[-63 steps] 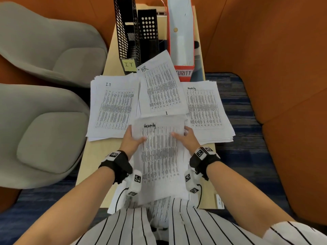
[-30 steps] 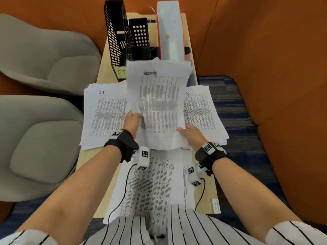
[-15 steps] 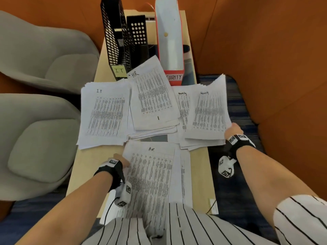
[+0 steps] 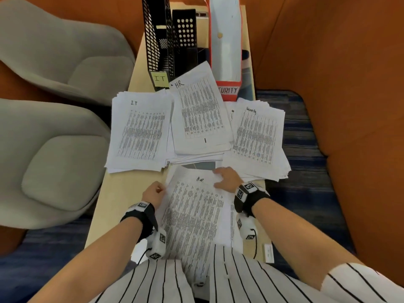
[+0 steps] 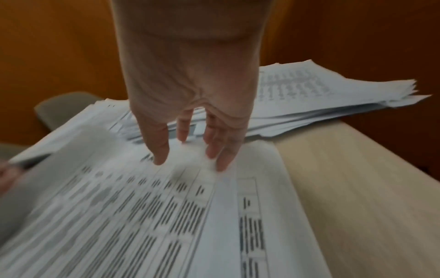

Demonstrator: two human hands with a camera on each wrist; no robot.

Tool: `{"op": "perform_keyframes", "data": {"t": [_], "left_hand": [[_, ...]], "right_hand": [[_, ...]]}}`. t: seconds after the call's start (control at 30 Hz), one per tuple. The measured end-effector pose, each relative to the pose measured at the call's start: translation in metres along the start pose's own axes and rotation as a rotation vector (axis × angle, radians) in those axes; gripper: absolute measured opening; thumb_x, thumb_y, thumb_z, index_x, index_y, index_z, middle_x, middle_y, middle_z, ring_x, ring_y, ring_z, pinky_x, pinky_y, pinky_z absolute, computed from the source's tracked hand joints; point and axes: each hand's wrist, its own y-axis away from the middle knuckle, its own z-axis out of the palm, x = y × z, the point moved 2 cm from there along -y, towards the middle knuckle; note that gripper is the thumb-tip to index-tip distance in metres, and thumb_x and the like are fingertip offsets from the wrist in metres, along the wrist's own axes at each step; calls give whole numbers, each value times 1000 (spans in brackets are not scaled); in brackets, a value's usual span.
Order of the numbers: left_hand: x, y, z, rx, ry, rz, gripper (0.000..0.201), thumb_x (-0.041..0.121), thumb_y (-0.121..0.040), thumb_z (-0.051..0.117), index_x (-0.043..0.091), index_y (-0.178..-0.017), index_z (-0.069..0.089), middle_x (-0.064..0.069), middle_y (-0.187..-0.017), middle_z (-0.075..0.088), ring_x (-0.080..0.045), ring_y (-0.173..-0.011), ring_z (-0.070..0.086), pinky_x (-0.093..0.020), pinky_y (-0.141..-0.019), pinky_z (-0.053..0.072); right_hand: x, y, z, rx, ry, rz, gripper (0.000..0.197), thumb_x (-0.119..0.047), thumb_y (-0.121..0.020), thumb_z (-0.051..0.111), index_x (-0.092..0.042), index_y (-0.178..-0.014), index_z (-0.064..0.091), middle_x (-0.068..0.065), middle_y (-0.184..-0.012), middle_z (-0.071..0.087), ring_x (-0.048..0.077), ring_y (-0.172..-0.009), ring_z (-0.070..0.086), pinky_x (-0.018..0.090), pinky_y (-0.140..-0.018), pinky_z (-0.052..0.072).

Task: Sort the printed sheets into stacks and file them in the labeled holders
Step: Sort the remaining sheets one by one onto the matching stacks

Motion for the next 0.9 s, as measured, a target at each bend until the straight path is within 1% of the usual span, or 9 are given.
{"op": "perform_keyframes", "data": {"t": [0.07,0.1,0.23,0.4,0.5,0.63,0.77,0.83,0.9], "left_hand": [[-2,2,-1,-12,61,33,12,11,-91,55,19,-82,56,-11,-102,65,-30,-102,61,-34,-85,44],[-4,3,-1,-6,69,35,12,10,-91,55,18,-83,57,-13,-106,66,-30,-103,61,-35,-87,44],[-9,0,-2,1,29,-59,17,10,-92,50,3,-103,61,-17,-114,62,-33,-107,57,-35,-90,43],[-3,0,2,-59,25,-46,10,11,-94,41,8,-91,49,-12,-94,56,-24,-87,51,-29,-73,36],[-5,1,6,-72,96,-19,9,11,-94,40,10,-88,46,-11,-86,53,-24,-81,48,-30,-70,35],[-2,7,8,6,224,29,10,8,-92,44,16,-97,47,-10,-90,54,-23,-72,48,-27,-65,36],[4,13,10,-132,147,118,24,5,-93,43,21,-108,53,-7,-110,56,-20,-70,49,-25,-62,38],[7,18,12,-239,110,174,33,0,-90,41,28,-100,55,-4,-117,56,-20,-77,51,-26,-62,41],[11,22,15,-361,88,228,49,-9,-84,35,34,-80,58,-1,-115,59,-20,-92,55,-32,-77,45]], "right_hand": [[-4,0,20,-38,101,5,77,-38,-77,75,-26,-144,39,15,-144,29,36,-130,38,43,-111,35],[-4,-1,27,-11,171,7,77,-42,-75,76,-28,-141,39,14,-141,29,37,-127,38,45,-109,36],[-4,2,43,99,379,17,60,-42,-76,74,-21,-124,44,11,-130,37,35,-119,42,43,-101,40],[5,5,50,121,180,-47,67,-30,-79,75,-30,-134,38,7,-133,36,33,-121,42,44,-100,43],[7,5,49,169,117,-72,45,-26,-82,69,-28,-122,48,5,-118,42,31,-112,47,40,-96,44],[8,11,47,217,-20,-146,28,-21,-84,64,-18,-111,56,1,-106,41,25,-100,49,35,-93,43],[9,15,55,164,-108,-161,39,-13,-83,64,-18,-119,51,3,-114,47,23,-96,52,34,-90,45],[10,16,53,149,-191,-117,54,-9,-81,67,-16,-128,42,3,-110,46,20,-92,50,31,-84,44],[7,15,49,128,-179,-83,65,-12,-78,70,-21,-134,39,4,-105,46,22,-92,52,32,-83,46]]}}
